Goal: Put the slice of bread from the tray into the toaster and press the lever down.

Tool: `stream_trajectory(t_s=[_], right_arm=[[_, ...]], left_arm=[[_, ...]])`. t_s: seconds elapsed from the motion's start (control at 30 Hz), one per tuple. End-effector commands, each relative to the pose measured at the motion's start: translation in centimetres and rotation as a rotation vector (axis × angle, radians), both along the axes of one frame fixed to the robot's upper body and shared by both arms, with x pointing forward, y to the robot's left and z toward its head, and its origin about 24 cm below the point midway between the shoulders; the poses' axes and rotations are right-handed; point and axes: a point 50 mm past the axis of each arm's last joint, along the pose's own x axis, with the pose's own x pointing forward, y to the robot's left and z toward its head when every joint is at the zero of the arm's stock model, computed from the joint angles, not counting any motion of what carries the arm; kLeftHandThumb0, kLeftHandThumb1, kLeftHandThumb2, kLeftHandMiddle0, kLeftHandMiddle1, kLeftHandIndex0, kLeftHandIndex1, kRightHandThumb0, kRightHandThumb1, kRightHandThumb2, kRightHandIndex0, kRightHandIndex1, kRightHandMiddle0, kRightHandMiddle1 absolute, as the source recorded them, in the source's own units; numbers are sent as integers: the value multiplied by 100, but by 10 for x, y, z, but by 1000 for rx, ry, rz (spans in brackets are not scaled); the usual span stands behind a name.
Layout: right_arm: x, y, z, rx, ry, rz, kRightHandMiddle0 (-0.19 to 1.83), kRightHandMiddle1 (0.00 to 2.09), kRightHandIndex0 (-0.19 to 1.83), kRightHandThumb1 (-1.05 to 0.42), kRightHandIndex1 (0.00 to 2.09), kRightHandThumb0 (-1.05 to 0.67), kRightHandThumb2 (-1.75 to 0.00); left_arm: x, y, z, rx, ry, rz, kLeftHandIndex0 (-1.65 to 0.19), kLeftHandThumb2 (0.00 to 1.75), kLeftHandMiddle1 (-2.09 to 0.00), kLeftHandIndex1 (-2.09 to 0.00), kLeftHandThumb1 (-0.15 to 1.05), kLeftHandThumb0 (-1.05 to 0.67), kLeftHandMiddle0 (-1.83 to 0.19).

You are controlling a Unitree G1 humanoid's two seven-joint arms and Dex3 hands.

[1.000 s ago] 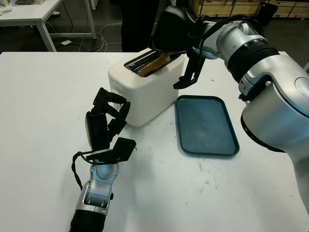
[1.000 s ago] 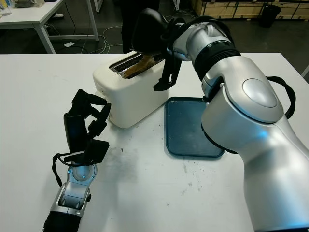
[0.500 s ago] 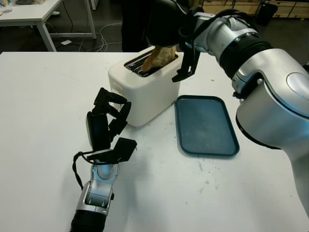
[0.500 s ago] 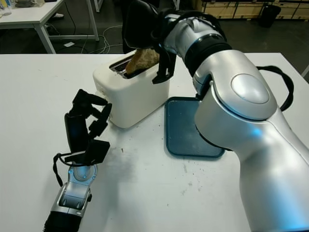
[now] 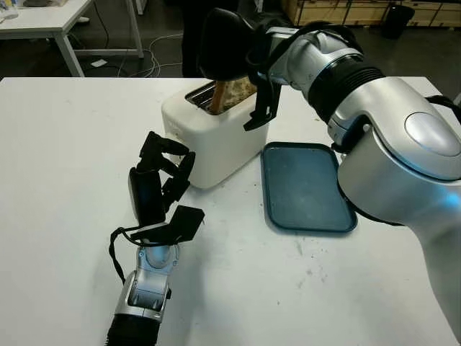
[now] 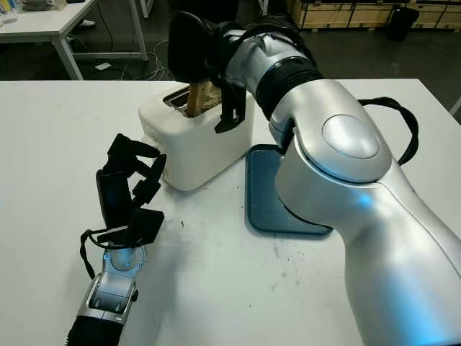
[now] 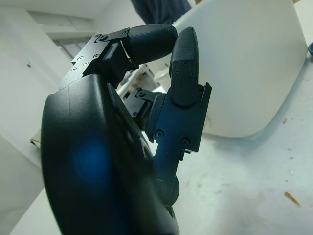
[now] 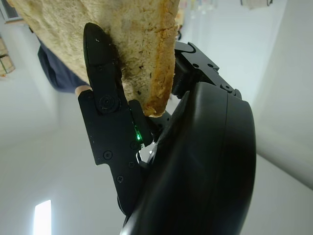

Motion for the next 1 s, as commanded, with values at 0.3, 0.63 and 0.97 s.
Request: stream_trajectory(t_s=[0.3,0.63,0.97], right_arm=[[-1,2,-17,-67,75,-27,74,153,98,-92,175,-75,-18],[0,0,5,91,258,-217,60,9,37,-81,59,-82,0],[-2,-14,54,557,635,-328,35,1,1,-66,27,-69,-1]], left_arm=[[-2,-1,-2,8,4,9,-46,28,-175,-163,92,-38,-72],[-1,-1,-1,6,7,4,-47,28,-175,-162,92,-38,-73],[1,-3,3,1,-10,-3,-48,27,-175,-165,92,-40,-75]])
